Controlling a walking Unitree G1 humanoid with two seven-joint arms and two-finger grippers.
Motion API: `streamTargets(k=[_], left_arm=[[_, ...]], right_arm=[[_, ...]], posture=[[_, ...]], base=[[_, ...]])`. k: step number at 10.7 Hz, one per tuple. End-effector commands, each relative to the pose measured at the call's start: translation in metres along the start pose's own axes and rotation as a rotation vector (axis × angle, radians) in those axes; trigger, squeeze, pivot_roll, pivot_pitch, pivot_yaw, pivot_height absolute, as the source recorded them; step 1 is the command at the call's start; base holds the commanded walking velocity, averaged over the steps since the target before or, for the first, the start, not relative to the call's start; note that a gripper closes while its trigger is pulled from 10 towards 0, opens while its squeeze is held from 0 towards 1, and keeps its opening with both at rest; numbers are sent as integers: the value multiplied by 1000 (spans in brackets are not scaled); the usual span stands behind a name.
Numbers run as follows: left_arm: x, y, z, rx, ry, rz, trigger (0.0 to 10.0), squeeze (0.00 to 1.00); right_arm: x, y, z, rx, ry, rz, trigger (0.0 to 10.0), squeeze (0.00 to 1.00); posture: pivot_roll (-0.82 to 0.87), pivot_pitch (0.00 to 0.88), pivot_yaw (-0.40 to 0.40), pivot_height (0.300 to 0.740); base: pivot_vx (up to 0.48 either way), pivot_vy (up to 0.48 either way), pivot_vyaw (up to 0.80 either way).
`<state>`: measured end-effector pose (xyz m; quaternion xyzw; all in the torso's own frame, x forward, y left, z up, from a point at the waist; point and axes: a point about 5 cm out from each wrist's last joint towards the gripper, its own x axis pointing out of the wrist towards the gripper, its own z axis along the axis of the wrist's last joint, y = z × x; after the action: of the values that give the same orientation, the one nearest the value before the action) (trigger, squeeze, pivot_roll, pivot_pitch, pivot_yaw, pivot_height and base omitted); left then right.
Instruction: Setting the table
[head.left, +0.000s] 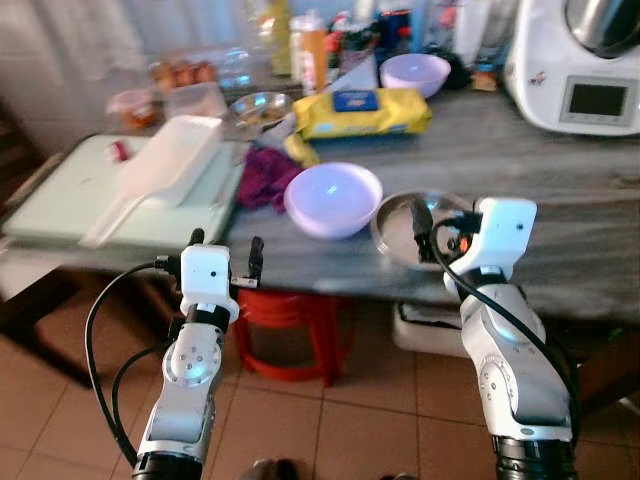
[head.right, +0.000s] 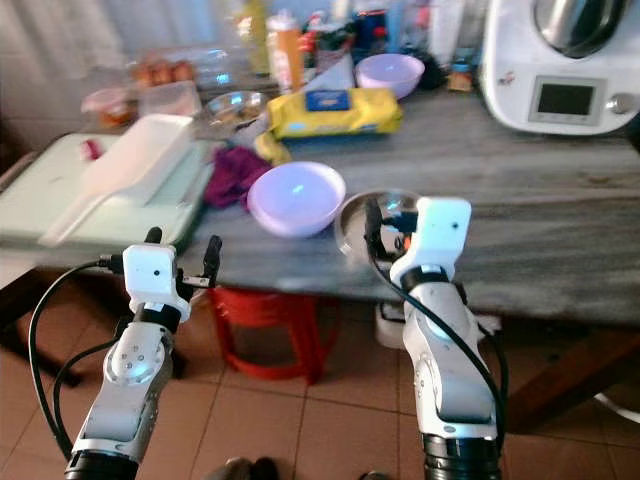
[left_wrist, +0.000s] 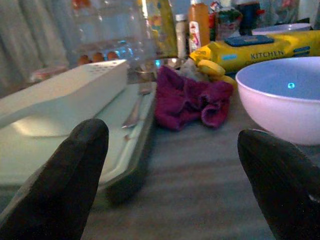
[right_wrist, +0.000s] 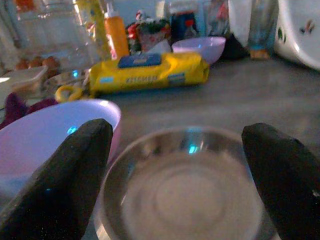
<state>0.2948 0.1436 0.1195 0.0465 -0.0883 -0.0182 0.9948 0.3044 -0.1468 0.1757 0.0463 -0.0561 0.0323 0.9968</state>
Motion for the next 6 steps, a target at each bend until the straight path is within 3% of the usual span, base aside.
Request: streamTargets(k=[1, 3, 6], left_arm=[[-1, 3, -2, 9, 14, 11, 10000, 0], [-1, 5, -2, 12, 16, 9, 10000, 0], [-1, 5, -2, 18, 19, -8, 10000, 0]], right_arm=[[0, 0, -2, 4, 6, -1, 10000, 0], [-2, 5, -4, -53, 5, -5, 10000, 0], [-2, 4, -8, -38, 21, -12, 10000, 0]], posture=[[-148, 74, 85, 740], [-147, 78, 92, 740], [-145, 83, 101, 740]], base=[[-240, 0, 0], [-240, 0, 0], [-240, 0, 0]])
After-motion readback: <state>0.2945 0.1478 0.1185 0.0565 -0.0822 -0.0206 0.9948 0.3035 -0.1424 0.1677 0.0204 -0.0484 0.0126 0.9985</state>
